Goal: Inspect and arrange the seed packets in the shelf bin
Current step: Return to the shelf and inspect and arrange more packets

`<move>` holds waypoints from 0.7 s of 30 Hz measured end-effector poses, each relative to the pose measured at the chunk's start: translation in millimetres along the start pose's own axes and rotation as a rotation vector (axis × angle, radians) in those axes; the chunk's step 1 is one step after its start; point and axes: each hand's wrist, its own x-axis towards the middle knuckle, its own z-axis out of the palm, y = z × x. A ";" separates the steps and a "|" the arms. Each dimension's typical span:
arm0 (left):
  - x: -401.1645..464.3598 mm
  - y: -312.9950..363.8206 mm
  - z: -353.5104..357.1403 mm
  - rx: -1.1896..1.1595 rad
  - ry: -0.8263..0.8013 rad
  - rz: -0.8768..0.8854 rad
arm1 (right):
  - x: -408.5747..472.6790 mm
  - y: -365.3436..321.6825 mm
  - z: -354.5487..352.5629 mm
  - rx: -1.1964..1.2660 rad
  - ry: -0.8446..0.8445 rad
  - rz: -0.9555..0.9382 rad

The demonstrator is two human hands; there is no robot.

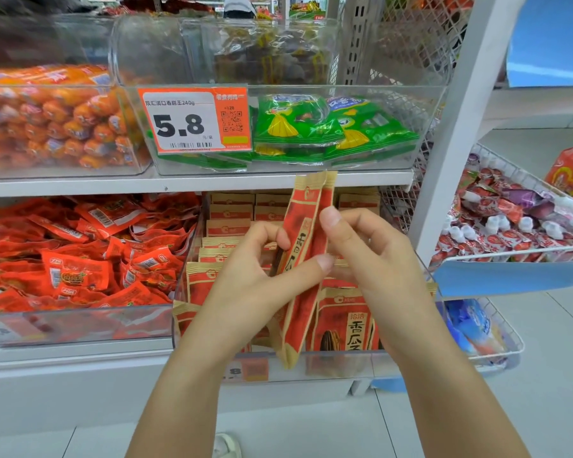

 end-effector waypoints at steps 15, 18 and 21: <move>0.4 -0.4 9.7 -0.156 -0.049 0.007 | 3.2 -0.1 3.9 0.189 -0.090 0.128; 4.3 -2.2 9.2 -0.128 -0.050 -0.030 | 2.9 -1.2 2.3 0.172 -0.094 0.127; 8.0 -4.6 8.3 -0.123 -0.054 -0.024 | 3.2 -0.8 1.8 0.169 -0.086 0.126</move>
